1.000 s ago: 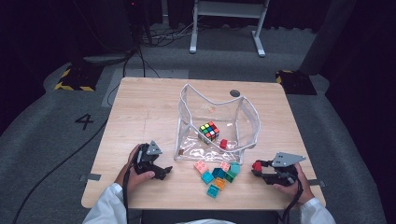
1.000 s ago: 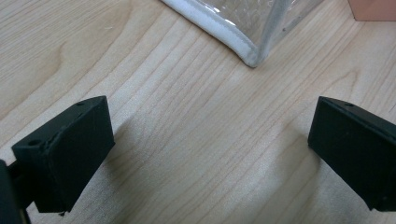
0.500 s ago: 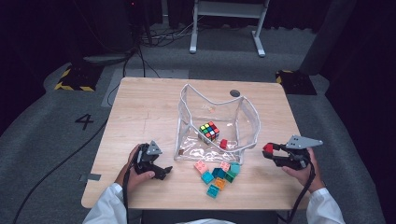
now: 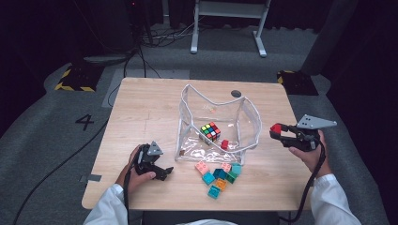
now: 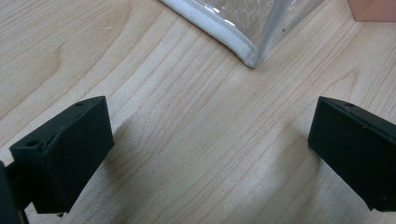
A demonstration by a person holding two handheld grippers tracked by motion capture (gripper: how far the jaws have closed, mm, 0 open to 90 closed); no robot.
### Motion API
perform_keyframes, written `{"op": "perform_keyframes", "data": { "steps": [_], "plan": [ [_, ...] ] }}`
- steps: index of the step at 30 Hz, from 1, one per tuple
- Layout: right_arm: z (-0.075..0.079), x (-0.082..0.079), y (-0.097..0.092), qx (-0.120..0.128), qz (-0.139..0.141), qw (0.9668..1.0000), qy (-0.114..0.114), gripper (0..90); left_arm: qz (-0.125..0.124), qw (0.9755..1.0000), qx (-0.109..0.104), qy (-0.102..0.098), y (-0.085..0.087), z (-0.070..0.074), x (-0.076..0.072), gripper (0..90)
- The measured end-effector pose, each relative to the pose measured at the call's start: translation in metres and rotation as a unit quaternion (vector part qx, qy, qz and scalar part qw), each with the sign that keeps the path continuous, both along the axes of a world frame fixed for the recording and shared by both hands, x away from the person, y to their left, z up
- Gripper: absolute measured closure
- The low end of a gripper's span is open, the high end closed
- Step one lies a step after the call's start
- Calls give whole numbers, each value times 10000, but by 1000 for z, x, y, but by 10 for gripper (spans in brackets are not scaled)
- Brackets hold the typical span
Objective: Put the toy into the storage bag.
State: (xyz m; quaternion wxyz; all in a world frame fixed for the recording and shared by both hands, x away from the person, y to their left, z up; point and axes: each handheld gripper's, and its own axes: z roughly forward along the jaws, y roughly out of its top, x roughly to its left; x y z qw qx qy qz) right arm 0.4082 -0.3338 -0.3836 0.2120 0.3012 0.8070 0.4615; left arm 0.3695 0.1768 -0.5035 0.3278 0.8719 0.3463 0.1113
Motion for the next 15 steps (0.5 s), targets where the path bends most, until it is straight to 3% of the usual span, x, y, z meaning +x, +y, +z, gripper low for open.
{"op": "perform_keyframes", "data": {
  "steps": [10, 15],
  "plan": [
    [35, 13, 6, 222, 46, 9996, -195, 550, -4, 10000, -4, 7, 0, 0, 0, 1],
    [48, 18, 14, 212, 111, 9992, -306, 550, -1, 10000, -1, 5, 0, 0, 0, 1]
  ]
}}
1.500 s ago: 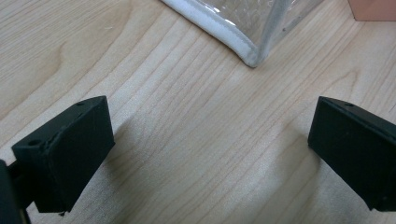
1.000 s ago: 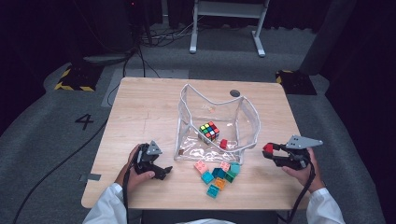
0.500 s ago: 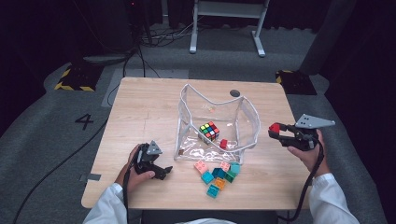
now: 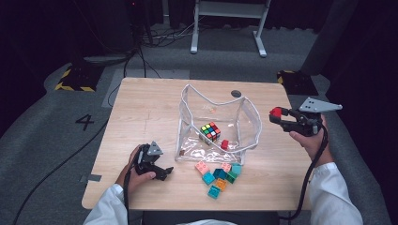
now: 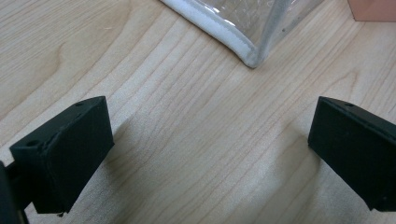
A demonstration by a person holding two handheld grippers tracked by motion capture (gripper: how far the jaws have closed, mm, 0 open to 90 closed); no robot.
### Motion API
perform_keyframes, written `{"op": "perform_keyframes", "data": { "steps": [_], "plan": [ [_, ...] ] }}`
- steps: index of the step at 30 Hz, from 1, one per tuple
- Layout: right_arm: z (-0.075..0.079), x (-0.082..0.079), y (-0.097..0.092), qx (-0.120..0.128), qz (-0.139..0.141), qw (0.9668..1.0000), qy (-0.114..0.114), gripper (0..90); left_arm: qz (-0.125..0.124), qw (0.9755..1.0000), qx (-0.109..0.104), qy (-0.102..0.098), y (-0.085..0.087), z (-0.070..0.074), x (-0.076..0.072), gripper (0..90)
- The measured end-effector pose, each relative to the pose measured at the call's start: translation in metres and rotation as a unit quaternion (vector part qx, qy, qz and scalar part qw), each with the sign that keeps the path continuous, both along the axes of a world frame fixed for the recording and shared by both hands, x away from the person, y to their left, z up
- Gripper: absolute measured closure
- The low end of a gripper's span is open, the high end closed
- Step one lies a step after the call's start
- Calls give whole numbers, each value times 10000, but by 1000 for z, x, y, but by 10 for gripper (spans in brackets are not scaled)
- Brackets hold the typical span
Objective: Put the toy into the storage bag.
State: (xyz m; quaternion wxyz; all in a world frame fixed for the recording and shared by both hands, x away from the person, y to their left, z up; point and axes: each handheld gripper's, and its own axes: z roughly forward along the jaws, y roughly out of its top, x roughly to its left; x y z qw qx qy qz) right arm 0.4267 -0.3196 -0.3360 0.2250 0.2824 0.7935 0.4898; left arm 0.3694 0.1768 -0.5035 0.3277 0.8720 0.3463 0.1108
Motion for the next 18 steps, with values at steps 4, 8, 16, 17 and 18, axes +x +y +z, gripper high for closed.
{"op": "perform_keyframes", "data": {
  "steps": [4, 8, 16, 17, 18],
  "plan": [
    [9, 2, 6, 68, 30, 10000, -36, 550, 0, 10000, -2, 0, 0, 0, 0, 1],
    [17, 5, 15, 2, 109, 9999, -98, 550, 0, 10000, 1, -3, 0, 0, 0, 1],
    [26, 7, 35, 47, 346, 9993, -107, 550, -2, 10000, -5, 4, 0, 0, 0, 1],
    [26, 8, 39, 28, 387, 9992, -105, 550, -11, 10000, 3, 6, 0, 0, 0, 1],
    [27, 9, 42, -5, 423, 9990, -117, 550, -2, 10000, -3, 3, 0, 0, 0, 1]
  ]
}}
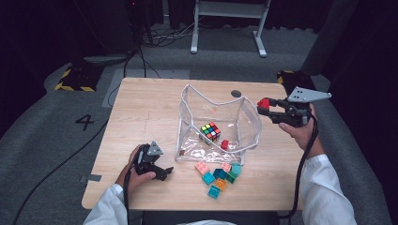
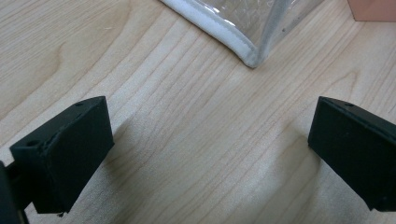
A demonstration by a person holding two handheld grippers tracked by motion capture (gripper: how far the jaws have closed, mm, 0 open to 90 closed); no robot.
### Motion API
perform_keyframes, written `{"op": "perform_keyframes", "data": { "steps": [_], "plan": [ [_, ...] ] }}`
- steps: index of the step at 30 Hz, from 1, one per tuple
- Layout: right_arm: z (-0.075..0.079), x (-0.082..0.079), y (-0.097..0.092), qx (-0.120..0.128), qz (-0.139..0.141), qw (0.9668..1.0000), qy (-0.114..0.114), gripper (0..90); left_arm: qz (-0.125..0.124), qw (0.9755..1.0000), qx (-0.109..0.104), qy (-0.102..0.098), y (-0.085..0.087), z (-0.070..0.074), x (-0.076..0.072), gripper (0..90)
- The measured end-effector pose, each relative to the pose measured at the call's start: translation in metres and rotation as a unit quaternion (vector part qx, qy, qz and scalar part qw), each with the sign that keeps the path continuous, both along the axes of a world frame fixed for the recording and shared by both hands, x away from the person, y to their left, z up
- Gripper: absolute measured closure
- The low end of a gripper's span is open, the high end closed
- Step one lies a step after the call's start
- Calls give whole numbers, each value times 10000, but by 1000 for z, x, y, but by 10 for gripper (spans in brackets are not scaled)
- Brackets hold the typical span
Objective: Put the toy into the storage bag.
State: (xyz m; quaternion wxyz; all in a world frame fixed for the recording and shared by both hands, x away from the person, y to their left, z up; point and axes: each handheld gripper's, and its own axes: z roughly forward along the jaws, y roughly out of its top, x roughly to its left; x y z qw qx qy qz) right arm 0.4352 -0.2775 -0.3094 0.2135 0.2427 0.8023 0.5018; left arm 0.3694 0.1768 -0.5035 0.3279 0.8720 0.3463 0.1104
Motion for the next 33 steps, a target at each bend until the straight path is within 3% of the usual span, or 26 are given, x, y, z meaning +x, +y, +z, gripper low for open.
{"op": "perform_keyframes", "data": {
  "steps": [9, 16, 20, 22, 25, 28, 30, 31, 33],
  "plan": [
    [1, 5, 35, -128, 394, 9991, 99, 550, -9, 10000, 8, 1, 0, 0, 0, 1],
    [-6, 12, 62, -577, 804, 9950, 144, 550, -12, 10000, 7, 5, 0, 0, 0, 1],
    [-11, 15, 74, -943, 1006, 9903, 194, 550, -9, 10000, 12, -3, 0, 0, 0, 1],
    [-15, 19, 82, -1225, 1041, 9866, 282, 550, -11, 10000, 7, 4, 0, 0, 0, 1],
    [-17, 22, 86, -1414, 1018, 9841, 346, 550, -9, 10000, 6, 3, 0, 0, 0, 1],
    [-21, 27, 91, -1675, 1024, 9795, 446, 549, -11, 10000, 8, 3, 0, 0, 0, 1],
    [-25, 32, 96, -1977, 1038, 9731, 573, 550, -8, 10000, 10, -3, 0, 0, 0, 1],
    [-25, 32, 96, -1977, 1038, 9731, 573, 550, -13, 10000, 10, 0, 0, 0, 0, 1],
    [-27, 35, 99, -2117, 991, 9698, 694, 550, -8, 10000, 9, 2, 0, 0, 0, 1]
  ]
}}
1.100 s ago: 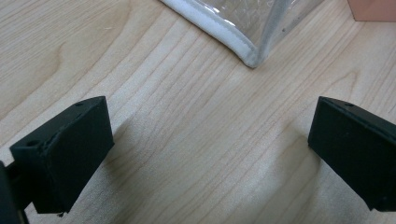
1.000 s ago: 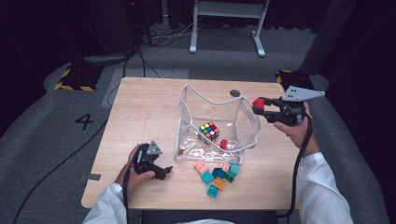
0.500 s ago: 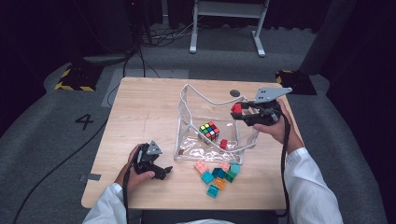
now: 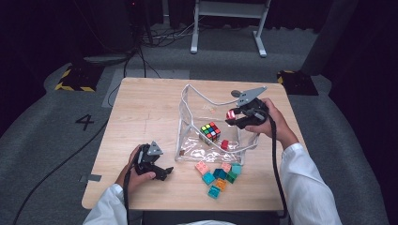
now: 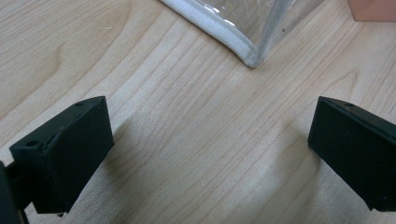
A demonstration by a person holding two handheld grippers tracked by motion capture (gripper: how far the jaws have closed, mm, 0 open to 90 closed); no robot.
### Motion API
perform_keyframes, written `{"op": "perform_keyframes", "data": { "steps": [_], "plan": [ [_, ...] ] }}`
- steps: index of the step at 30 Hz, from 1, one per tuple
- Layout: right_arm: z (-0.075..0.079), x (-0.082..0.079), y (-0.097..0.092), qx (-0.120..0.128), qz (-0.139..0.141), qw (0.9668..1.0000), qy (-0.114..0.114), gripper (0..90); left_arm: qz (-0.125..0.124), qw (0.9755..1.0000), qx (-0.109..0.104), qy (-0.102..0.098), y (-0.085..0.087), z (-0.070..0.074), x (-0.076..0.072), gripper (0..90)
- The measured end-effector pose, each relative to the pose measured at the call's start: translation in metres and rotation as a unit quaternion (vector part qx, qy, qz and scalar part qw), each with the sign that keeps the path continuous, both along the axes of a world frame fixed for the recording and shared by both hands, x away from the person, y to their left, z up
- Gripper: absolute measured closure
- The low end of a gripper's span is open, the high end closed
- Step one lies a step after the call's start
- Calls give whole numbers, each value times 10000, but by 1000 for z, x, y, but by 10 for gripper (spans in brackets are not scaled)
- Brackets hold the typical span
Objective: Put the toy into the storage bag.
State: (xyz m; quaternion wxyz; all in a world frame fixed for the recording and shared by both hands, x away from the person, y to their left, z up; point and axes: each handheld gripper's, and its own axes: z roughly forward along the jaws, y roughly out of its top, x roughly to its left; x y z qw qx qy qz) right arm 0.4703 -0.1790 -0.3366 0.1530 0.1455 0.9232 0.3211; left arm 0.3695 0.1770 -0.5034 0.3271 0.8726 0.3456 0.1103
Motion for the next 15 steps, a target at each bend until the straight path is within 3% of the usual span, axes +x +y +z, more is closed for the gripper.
{"op": "perform_keyframes", "data": {
  "steps": [5, 6, 10, 15],
  "plan": [
    [-2, 4, 5, -445, 92, 9989, 92, 549, -2, 10000, 3, -5, 0, 0, 0, 1],
    [-4, 5, 7, -695, 95, 9975, 124, 549, 1, 10000, -1, 0, 0, 0, 0, 1],
    [-8, 8, 6, -920, 112, 9952, 320, 549, -1, 10000, 2, -2, 0, 0, 0, 1],
    [-9, 6, -4, -1346, -18, 9903, 355, 549, 3, 10000, 0, -1, 0, 0, 0, 1]
  ]
}}
